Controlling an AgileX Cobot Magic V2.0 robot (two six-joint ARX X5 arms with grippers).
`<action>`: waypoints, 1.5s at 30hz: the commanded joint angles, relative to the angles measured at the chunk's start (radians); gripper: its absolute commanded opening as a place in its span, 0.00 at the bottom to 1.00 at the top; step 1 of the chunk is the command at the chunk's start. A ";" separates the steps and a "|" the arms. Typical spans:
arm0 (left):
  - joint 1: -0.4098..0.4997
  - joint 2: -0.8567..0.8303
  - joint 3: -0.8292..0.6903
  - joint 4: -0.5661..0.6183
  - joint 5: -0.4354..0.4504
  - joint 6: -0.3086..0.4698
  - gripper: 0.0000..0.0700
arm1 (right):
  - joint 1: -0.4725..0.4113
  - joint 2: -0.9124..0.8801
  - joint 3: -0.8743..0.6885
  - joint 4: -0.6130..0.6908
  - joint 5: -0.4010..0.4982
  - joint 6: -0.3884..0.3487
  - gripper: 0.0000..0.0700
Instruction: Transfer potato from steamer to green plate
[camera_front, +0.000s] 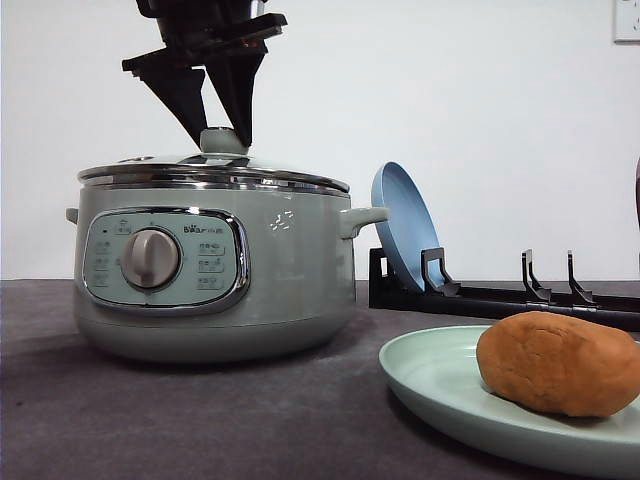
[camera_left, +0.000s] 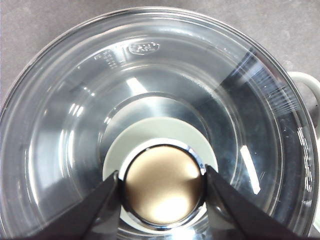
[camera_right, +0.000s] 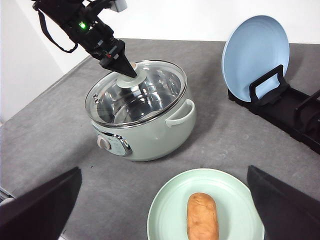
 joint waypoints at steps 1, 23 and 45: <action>-0.002 0.032 0.020 0.019 -0.004 0.019 0.02 | 0.004 0.004 0.016 0.006 0.001 0.003 1.00; -0.002 -0.003 0.020 0.047 -0.004 0.031 0.02 | 0.004 0.004 0.016 0.006 0.001 0.003 1.00; -0.007 -0.008 0.020 -0.020 -0.004 0.020 0.06 | 0.004 0.004 0.016 0.006 0.000 0.004 1.00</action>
